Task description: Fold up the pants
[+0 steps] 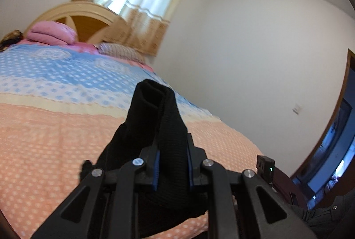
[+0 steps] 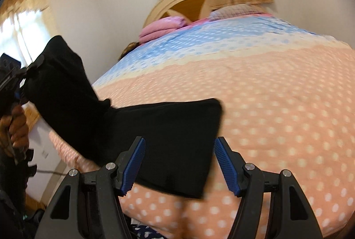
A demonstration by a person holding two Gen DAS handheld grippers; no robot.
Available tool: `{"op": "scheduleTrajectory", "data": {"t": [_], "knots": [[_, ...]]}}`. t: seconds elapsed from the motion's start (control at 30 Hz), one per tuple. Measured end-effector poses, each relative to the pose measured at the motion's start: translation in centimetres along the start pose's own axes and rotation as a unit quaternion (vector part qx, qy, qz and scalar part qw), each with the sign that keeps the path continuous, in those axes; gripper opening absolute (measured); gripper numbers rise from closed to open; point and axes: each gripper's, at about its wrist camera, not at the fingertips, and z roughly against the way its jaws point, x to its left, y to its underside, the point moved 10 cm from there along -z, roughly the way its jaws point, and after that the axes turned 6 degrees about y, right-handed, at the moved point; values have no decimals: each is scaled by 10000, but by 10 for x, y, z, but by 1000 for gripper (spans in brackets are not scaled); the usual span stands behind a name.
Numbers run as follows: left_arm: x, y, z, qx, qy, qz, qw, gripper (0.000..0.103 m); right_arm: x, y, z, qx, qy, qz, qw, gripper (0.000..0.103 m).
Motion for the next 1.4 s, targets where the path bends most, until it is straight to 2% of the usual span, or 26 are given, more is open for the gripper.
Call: {"op": "scheduleTrajectory", "data": {"t": [0.23, 0.37, 0.5, 0.6, 0.67, 0.73, 0.77, 0.8, 0.83, 0.87, 0.9, 0.97, 1.1, 1.17, 1.23, 1.33, 1.37, 1.4], "knots": [[-30, 28, -70, 670, 54, -168, 9976, 19, -51, 1, -10, 64, 397, -698, 9967, 67], [-37, 64, -110, 1141, -154, -440, 9924, 19, -71, 2, -14, 77, 510, -1033, 9933, 67], [-37, 106, -147, 1603, -506, -754, 9829, 19, -79, -5, -9, -86, 566, -1120, 9921, 67], [-44, 121, -157, 1735, -666, -1053, 9769, 21, -84, -5, -8, -128, 638, -1139, 9914, 67], [-50, 125, -155, 1729, -618, -1079, 9771, 24, -86, -3, -8, -139, 617, -1170, 9911, 67], [-61, 125, -149, 1706, -414, -1031, 9791, 24, -84, -4, -8, -174, 648, -1082, 9919, 67], [-69, 123, -142, 1628, -371, -1096, 9798, 29, -82, -4, -9, -182, 630, -1049, 9923, 67], [-72, 122, -140, 1589, -365, -1161, 9798, 42, -79, -4, -9, -180, 565, -1038, 9928, 67], [-75, 120, -135, 1524, -416, -1240, 9796, 52, -77, -4, -9, -186, 516, -1055, 9929, 67], [-77, 118, -127, 1434, -491, -1292, 9800, 66, -75, -4, -7, -205, 455, -1073, 9930, 67], [-77, 115, -117, 1301, -566, -1322, 9810, 71, -71, -6, -4, -239, 374, -1064, 9933, 67], [-74, 111, -99, 1095, -691, -1366, 9821, 72, -64, -12, 2, -346, 302, -1048, 9934, 67], [-35, 102, -70, 726, -1435, -1444, 9764, 90, -30, -23, 11, -385, -26, -849, 9956, 67], [-7, 101, -57, 625, -1923, -1348, 9700, 95, -8, -23, 8, -302, -166, -634, 9974, 67], [17, 102, -52, 635, -2107, -1024, 9701, 95, 15, -21, 5, -257, -219, -323, 9989, 67], [42, 107, -47, 605, -2208, -562, 9718, 95, 37, -11, -7, -133, 197, 334, 9992, 67], [48, 109, -47, 626, -2225, -462, 9718, 97, 39, -8, -12, -41, 364, 465, 9982, 65], [52, 112, -47, 641, -2272, -371, 9710, 99, 39, -3, -18, 96, 474, 523, 9975, 58]]}}
